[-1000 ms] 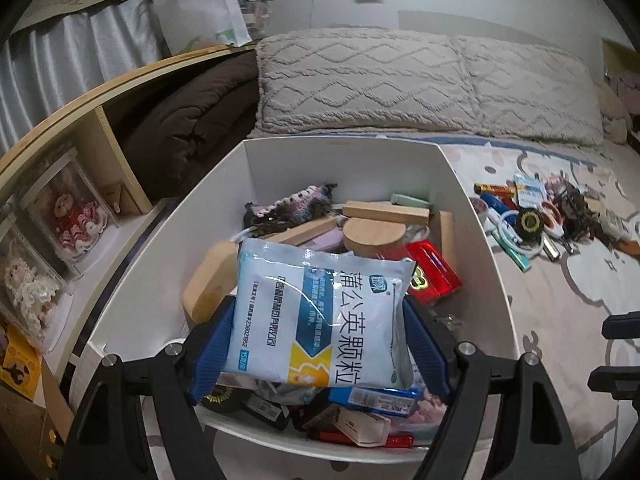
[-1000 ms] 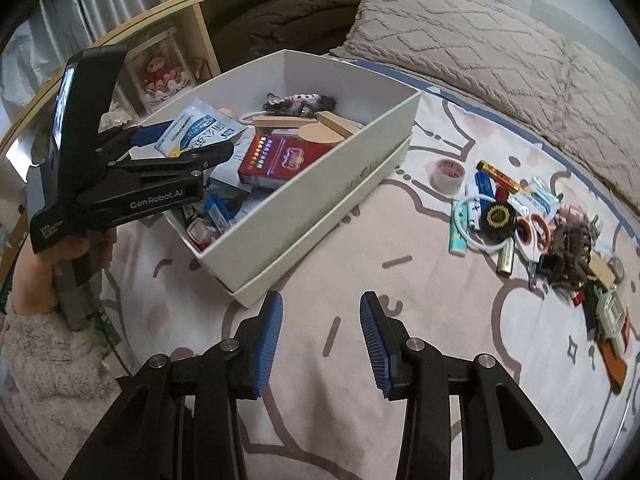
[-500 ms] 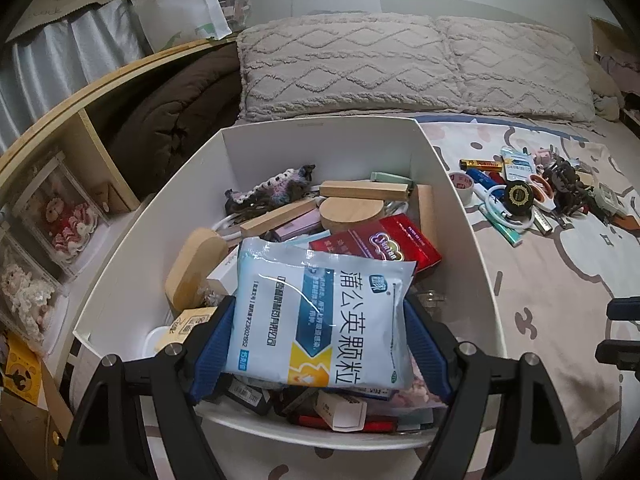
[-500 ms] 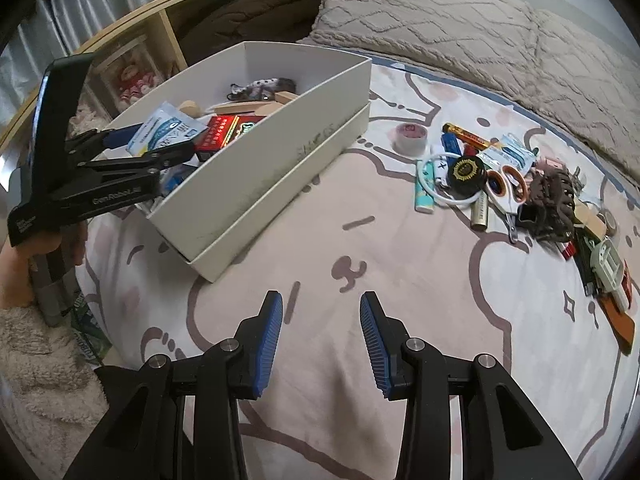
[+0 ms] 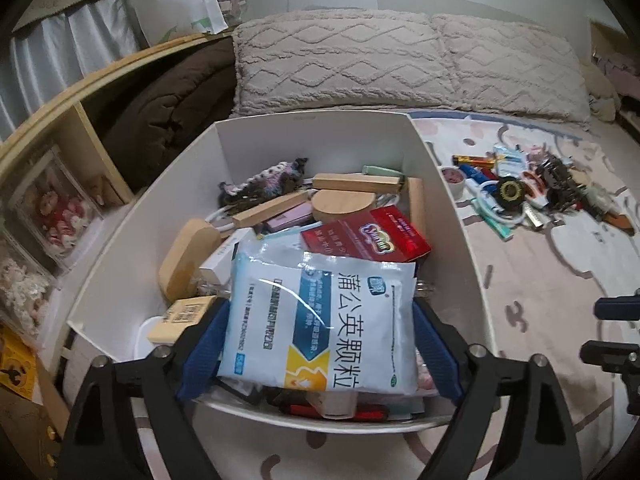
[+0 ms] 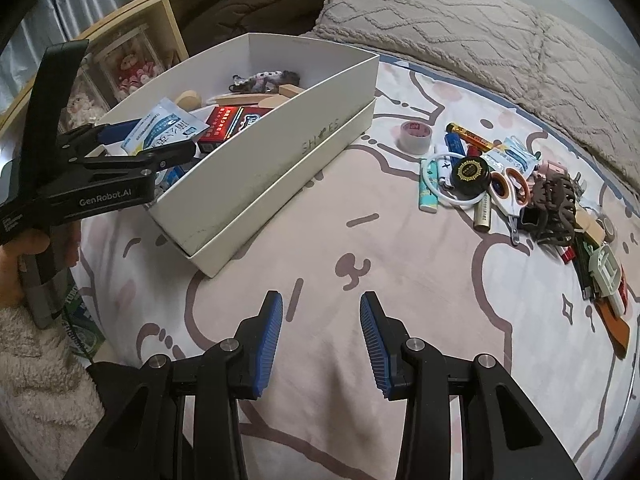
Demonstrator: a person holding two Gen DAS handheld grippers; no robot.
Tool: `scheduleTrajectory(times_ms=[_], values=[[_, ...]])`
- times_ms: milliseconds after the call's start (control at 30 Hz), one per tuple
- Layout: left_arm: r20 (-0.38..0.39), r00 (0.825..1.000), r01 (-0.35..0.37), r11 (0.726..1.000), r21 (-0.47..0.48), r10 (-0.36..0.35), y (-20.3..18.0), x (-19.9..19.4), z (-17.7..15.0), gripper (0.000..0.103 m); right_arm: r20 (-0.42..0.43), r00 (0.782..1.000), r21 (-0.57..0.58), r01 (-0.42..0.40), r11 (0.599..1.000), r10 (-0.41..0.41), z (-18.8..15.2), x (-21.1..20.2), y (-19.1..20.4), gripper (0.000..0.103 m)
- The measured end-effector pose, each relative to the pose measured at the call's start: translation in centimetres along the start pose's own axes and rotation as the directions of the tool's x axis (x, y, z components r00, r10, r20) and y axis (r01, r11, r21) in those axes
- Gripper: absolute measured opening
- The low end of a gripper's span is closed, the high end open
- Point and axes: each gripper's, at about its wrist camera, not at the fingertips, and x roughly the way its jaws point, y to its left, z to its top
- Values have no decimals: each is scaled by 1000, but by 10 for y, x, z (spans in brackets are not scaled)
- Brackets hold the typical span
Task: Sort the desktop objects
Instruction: 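Lower the sachet into the shoe box and open the left tool, then withdraw both tools up and away from the shoe box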
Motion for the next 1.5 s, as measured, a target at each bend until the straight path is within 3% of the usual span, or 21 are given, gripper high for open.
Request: scheduleTrajectory(times_ms=[500, 900, 933, 967, 1033, 1233, 1300, 1333, 1500], values=[[23, 999, -37, 999, -24, 37, 8, -6, 0, 97, 16, 1000, 1, -13, 1000, 13, 2, 0, 5, 41], [34, 998, -43, 999, -22, 43, 6, -10, 1, 97, 166, 986, 19, 1, 1000, -4, 3, -14, 3, 41], [36, 998, -43, 999, -21, 44, 6, -10, 1, 97, 178, 984, 19, 4, 1000, -7, 3, -15, 3, 43], [36, 998, -44, 999, -20, 44, 5, -11, 1, 97, 190, 982, 19, 11, 1000, -15, 3, -15, 3, 66], [36, 998, -45, 999, -15, 46, 5, -11, 2, 97, 212, 977, 14, 26, 1000, -28, 3, -16, 3, 96], [34, 998, -55, 998, -7, 56, 3, -9, 2, 97, 266, 963, -2, 54, 999, -52, 1, -20, 6, 96], [37, 998, -59, 998, -11, 60, 3, -8, 2, 99, 279, 958, 10, 65, 998, -65, 1, -21, 4, 103], [40, 997, -61, 998, -15, 62, 4, -8, 2, 103, 280, 957, 14, 67, 998, -68, 1, -21, 4, 103], [56, 996, -69, 997, -19, 70, 4, -11, 3, 103, 286, 954, 31, 79, 996, -85, 0, -20, -1, 103]])
